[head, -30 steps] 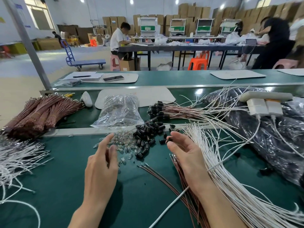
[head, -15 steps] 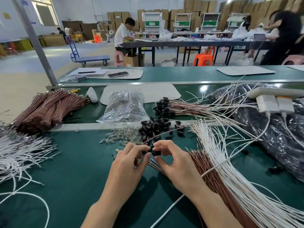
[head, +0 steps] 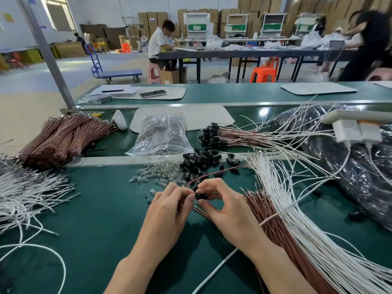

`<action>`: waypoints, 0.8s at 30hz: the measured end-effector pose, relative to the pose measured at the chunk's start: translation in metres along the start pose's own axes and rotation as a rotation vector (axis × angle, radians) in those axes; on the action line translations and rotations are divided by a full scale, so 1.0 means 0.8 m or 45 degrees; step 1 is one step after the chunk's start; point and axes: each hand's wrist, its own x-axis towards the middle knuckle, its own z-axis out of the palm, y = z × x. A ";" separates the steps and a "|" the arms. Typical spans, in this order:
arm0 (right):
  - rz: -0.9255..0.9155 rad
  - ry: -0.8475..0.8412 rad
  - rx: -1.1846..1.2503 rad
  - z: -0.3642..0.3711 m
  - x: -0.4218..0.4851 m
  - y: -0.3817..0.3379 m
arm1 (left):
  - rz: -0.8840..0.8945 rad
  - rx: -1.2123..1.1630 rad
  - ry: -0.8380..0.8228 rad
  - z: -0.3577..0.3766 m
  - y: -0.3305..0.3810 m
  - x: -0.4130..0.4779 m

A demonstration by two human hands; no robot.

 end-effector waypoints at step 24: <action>-0.135 0.180 -0.043 0.001 -0.001 -0.013 | -0.597 -0.719 0.118 0.007 0.027 0.009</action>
